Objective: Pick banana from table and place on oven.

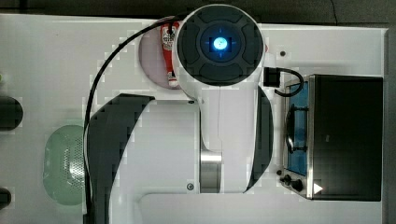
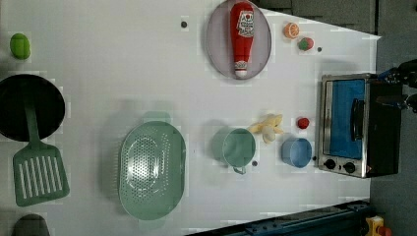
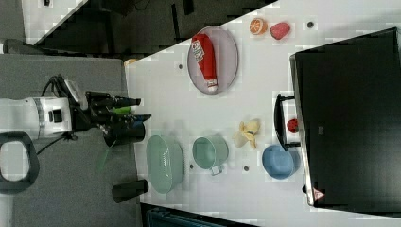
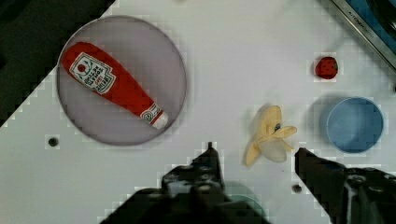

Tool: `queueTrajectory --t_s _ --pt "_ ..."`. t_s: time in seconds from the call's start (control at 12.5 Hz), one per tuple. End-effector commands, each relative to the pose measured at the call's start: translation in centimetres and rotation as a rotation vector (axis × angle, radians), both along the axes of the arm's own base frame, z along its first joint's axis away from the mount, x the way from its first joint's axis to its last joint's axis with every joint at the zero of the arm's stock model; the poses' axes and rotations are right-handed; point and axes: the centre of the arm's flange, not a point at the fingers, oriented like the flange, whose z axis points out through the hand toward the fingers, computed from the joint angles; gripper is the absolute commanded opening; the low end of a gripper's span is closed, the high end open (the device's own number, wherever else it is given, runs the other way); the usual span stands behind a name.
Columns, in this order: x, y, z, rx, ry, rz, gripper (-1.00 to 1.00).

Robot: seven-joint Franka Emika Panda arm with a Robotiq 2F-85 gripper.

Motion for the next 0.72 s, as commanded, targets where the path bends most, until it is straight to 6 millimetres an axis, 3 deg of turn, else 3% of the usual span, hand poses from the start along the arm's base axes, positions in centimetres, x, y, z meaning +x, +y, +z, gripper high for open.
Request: queueTrajectory --t_s 0.08,0.24,0.48,0.72 --pt "-13.1 -3.3 7.4 0.019 -0.031 -0.037 0.59" --pt "-13.1 -3.3 7.3 0.019 -0.029 -0.037 0.99" --pt "-12.6 -3.3 5.6 0.019 0.008 -0.037 1.00" --pt "-10.8 -3.2 0.4 0.019 0.068 -0.034 1.00"
